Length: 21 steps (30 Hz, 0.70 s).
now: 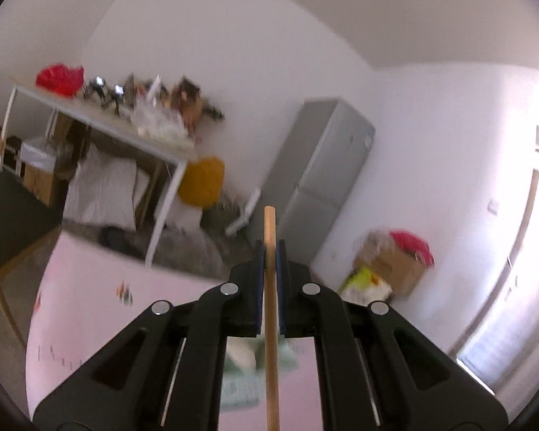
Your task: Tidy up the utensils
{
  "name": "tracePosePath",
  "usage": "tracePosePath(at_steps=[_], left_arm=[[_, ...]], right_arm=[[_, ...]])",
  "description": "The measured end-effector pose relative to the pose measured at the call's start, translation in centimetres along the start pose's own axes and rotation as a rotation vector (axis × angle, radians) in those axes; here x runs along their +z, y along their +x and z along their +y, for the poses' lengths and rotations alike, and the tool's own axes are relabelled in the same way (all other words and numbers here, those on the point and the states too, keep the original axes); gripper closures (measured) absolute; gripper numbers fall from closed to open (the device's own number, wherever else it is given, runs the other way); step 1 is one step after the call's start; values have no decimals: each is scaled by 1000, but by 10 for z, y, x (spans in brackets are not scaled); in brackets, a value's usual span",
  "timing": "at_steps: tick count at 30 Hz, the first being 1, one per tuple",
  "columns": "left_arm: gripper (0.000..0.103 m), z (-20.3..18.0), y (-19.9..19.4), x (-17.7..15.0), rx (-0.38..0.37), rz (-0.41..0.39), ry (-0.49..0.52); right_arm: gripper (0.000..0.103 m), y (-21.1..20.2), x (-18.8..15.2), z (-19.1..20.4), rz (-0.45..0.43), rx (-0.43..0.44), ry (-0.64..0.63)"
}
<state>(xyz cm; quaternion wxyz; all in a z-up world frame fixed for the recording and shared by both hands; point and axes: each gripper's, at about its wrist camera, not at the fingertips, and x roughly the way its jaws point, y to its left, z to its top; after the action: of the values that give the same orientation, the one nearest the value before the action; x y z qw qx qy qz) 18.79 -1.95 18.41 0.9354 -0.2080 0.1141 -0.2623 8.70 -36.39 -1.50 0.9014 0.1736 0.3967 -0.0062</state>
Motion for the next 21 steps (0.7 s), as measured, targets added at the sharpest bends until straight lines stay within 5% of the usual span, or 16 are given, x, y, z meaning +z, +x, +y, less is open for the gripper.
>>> tracePosePath(at_steps=[8,21], left_arm=[[98,8,57,14,133,-178,-15],[98,18,121,-17,346,-199,66]], right_arm=[[96,-5,11,4,-12,-3,-3],[96,16,28,-12,7,22,5]])
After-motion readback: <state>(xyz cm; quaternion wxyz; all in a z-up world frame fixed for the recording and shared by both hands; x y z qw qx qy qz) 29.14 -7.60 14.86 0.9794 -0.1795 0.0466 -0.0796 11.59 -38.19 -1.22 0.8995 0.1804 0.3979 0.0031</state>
